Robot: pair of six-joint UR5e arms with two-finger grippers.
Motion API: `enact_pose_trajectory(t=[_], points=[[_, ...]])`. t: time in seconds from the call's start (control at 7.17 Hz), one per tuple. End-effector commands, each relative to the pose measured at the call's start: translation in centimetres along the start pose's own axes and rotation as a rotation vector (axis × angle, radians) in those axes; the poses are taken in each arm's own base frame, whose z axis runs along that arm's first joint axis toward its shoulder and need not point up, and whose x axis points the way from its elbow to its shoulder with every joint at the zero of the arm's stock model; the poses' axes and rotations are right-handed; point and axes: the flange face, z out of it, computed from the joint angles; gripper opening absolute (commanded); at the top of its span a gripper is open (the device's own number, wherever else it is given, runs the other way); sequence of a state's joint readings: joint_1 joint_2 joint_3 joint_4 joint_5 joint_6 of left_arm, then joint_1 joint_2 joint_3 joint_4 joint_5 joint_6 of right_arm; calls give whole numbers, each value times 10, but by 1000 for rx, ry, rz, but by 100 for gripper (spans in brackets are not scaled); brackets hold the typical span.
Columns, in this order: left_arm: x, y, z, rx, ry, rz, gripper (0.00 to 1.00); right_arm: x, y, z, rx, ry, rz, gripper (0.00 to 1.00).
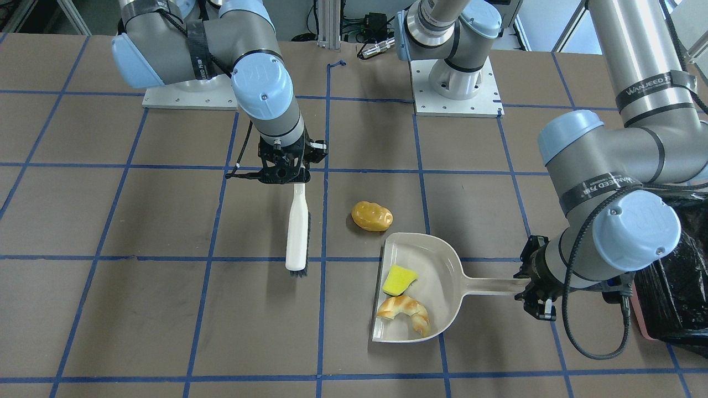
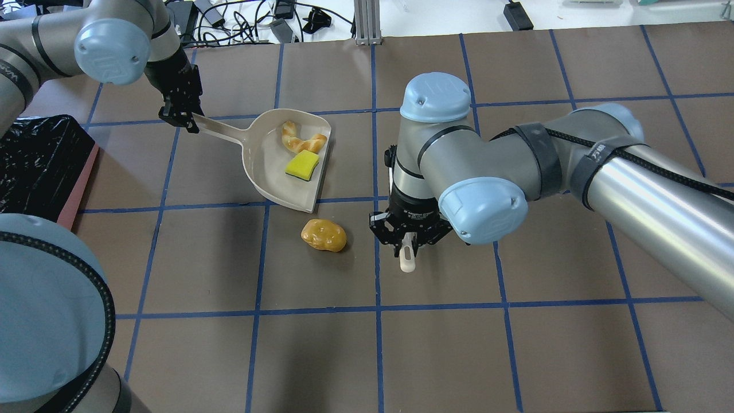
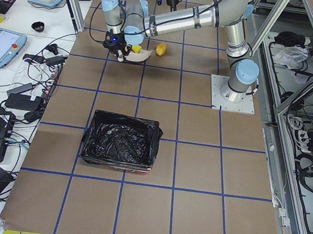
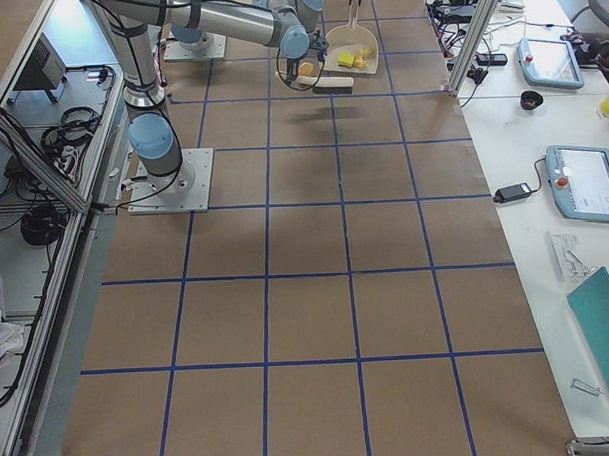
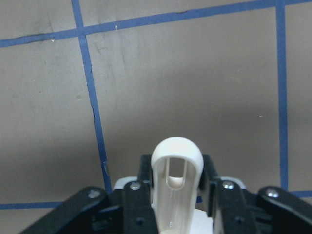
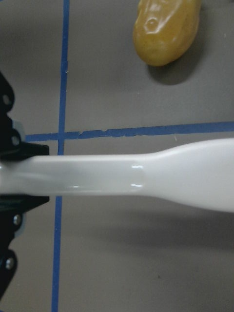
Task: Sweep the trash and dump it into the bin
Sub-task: 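Move the brush behind the yellow potato piece with the right gripper, then pull the dustpan nearer with the left gripper while the right brush approaches the potato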
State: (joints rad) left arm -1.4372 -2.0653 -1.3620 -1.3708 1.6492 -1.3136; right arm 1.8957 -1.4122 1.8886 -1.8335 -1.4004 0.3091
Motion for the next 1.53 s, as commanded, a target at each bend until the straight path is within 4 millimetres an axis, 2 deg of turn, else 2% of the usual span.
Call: enact_pose_trajectory(t=[0.0,0.14,0.28,0.42,0.56,0.84,1.12,1.26,1.39], points=[[-4,-8,-3,-14,2,27,0,18,40,19,-16,53,7,0],[-8,-26,-11,-44,17,40,0,19,51,30,-21,78,2,0],[-22,-56,-14,-61,-11,42,0,8,58,31,-12,78,29,0],[-29,-66,-25,-82,1,31,0,-8,67,35,8,79,46,0],[-36,-61,-33,-141,-4,30,0,-19,74,40,13,84,61,0],[-51,-49,-31,-198,-40,68,0,-25,84,42,8,75,73,0],[-59,-43,4,-193,-44,95,0,-29,81,46,15,63,94,0],[-67,-41,11,-196,-51,129,0,-30,79,51,10,67,97,0],[-75,-46,5,-193,-44,150,0,-34,80,53,12,67,88,0]])
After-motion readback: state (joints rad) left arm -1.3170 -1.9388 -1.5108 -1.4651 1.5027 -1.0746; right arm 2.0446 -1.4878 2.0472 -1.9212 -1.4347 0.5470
